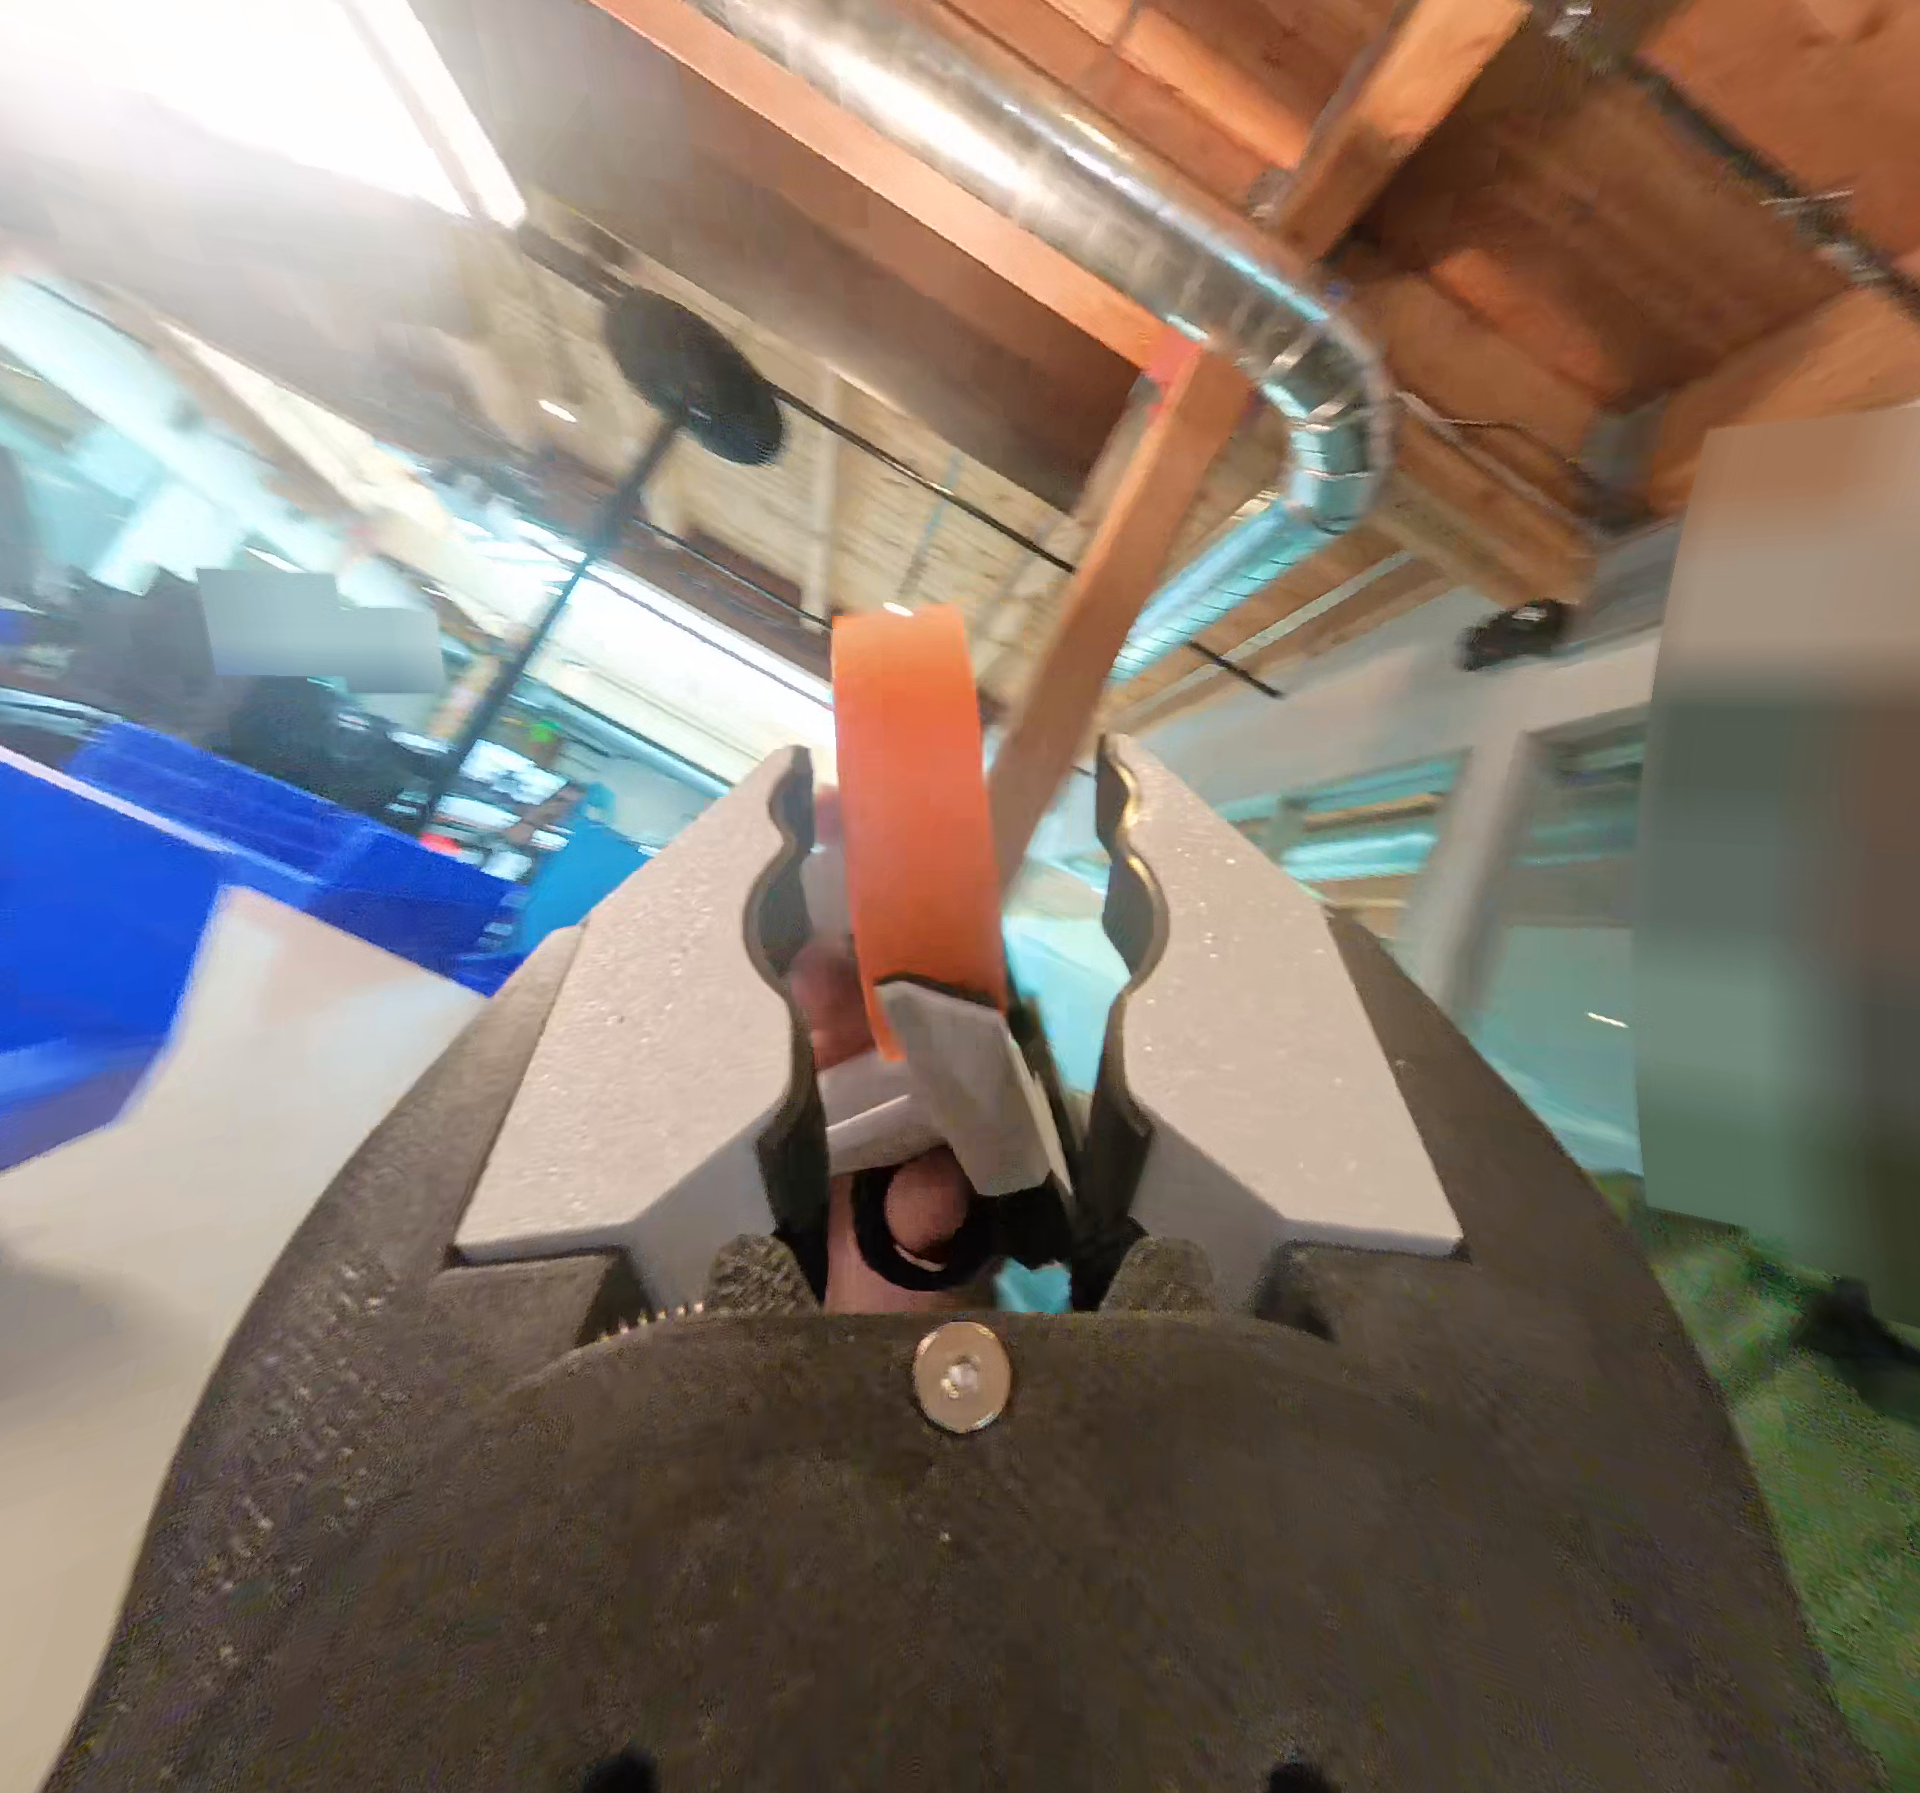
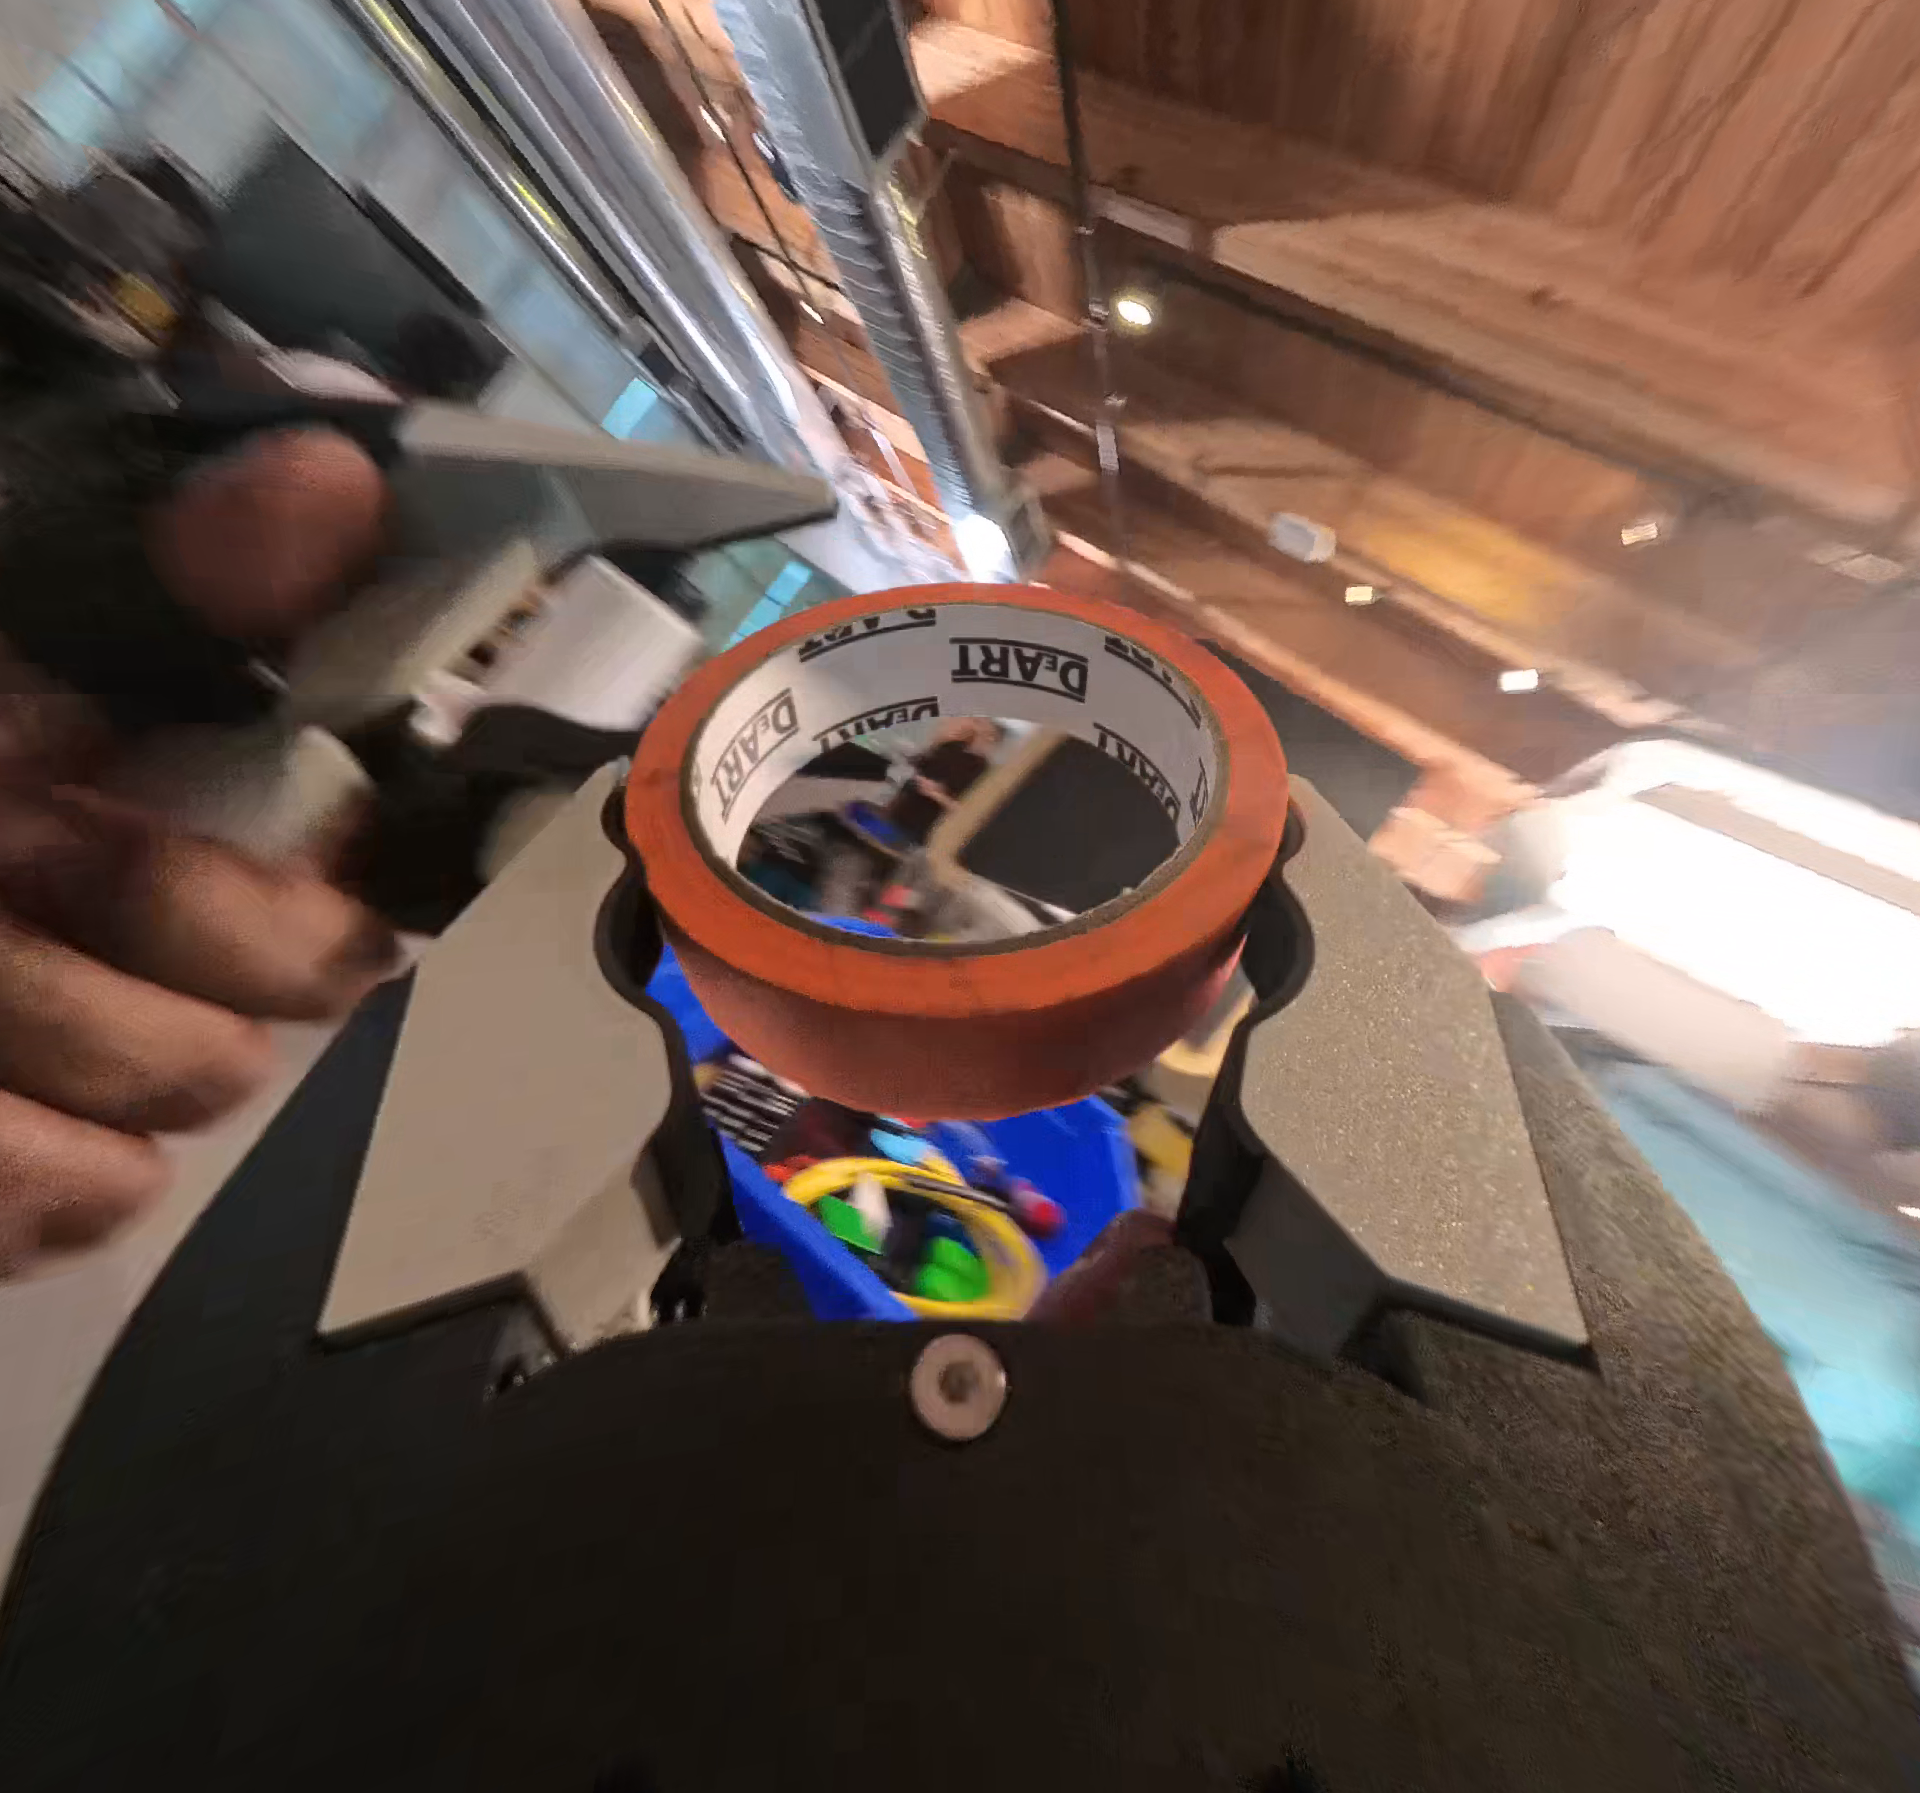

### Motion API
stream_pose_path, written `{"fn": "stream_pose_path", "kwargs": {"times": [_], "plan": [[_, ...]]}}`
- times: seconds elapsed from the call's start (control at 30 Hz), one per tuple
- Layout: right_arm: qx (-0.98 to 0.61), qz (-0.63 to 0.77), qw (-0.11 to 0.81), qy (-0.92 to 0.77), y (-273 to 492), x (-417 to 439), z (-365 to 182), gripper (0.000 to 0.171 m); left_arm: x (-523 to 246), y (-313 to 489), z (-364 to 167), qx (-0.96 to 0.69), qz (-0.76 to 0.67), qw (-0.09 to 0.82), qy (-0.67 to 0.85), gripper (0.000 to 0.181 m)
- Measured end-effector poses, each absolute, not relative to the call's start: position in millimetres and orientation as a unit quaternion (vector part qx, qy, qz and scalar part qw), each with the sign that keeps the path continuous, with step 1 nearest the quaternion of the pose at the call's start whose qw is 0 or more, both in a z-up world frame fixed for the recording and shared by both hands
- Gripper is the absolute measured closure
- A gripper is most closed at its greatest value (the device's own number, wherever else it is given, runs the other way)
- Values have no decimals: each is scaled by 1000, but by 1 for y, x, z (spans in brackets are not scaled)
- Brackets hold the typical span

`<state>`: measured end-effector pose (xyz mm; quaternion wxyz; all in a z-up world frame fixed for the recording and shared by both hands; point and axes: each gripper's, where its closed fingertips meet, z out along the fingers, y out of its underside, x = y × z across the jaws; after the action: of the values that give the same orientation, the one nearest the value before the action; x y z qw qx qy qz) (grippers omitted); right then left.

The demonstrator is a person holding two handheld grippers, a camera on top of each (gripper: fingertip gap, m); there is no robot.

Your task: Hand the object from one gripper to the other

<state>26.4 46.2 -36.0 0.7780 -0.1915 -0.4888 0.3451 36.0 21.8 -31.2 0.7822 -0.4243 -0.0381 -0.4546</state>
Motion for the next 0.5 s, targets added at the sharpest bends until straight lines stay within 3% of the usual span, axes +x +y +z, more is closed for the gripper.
{"fn": "stream_pose_path", "kwargs": {"times": [0.13, 0.27, 0.33, 0.5], "plan": [[-204, 161, 837, -481, 75, 17, -44, 54, -7, 23, -37, -474, -204, 849, -111, 115], [-193, 86, 841, -498, 75, 7, -54, 54, 15, 21, -34, -522, 73, 850, 7, 127], [-186, 71, 839, -506, 73, 4, -57, 54, 48, 35, -48, -552, 67, 826, 95, 141], [-179, 57, 836, -516, 71, 0, -62, 55, 71, 56, -76, -608, 84, 773, 159, 141]]}}
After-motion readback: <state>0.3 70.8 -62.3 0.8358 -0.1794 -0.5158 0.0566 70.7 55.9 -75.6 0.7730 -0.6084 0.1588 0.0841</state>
